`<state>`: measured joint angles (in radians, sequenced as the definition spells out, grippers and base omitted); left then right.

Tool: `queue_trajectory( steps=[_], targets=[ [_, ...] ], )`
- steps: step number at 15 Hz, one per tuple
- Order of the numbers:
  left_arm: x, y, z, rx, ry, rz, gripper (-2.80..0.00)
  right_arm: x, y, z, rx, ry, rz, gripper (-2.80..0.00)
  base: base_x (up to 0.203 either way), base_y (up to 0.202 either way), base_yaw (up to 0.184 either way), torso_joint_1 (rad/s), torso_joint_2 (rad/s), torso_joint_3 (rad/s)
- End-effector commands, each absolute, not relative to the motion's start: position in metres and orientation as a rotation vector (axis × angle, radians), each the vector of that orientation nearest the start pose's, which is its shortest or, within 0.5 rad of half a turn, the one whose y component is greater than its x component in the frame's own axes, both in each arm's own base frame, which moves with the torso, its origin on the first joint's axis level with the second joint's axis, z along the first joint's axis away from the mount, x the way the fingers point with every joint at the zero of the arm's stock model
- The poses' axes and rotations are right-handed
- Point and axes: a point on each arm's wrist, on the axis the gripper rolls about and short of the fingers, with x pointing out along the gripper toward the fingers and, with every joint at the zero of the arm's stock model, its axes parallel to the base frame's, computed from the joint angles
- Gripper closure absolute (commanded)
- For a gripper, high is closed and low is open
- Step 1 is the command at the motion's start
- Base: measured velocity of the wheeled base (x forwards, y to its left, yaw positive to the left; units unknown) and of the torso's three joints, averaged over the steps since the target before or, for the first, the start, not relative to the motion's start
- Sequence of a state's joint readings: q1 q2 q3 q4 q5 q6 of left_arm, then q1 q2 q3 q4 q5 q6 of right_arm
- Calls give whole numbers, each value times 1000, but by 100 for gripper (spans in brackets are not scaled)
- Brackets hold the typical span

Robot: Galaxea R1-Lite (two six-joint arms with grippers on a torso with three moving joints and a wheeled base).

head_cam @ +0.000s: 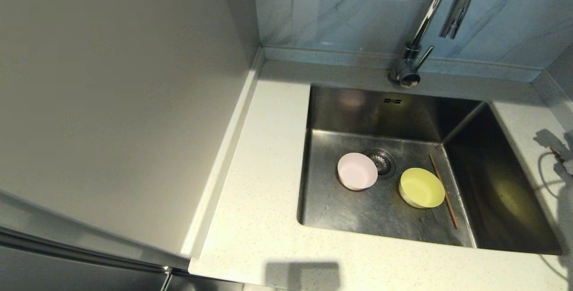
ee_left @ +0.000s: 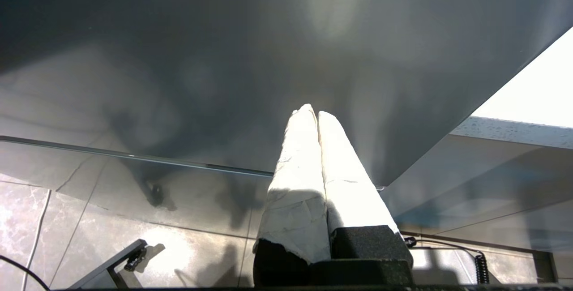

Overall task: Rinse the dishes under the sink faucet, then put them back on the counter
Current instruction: Turn on the faucet

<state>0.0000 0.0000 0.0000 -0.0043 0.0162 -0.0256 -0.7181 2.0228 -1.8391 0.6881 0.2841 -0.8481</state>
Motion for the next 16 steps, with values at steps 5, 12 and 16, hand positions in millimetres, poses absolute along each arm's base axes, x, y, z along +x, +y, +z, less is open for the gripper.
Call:
queue_trajectory(
  steps=[5, 12, 16],
  targets=[
    [-23, 0, 76, -26, -8, 17, 0, 290, -246, 235, -391, 905, -92, -280, 0, 0, 0, 0, 0, 0],
    [-23, 0, 76, -26, -8, 17, 0, 288, -244, 235, -396, 920, -99, 0, 0, 0, 0, 0, 0, 0],
    [-23, 0, 76, -26, -8, 17, 0, 288, -243, 235, -396, 919, -98, 0, 0, 0, 0, 0, 0, 0]
  ],
)
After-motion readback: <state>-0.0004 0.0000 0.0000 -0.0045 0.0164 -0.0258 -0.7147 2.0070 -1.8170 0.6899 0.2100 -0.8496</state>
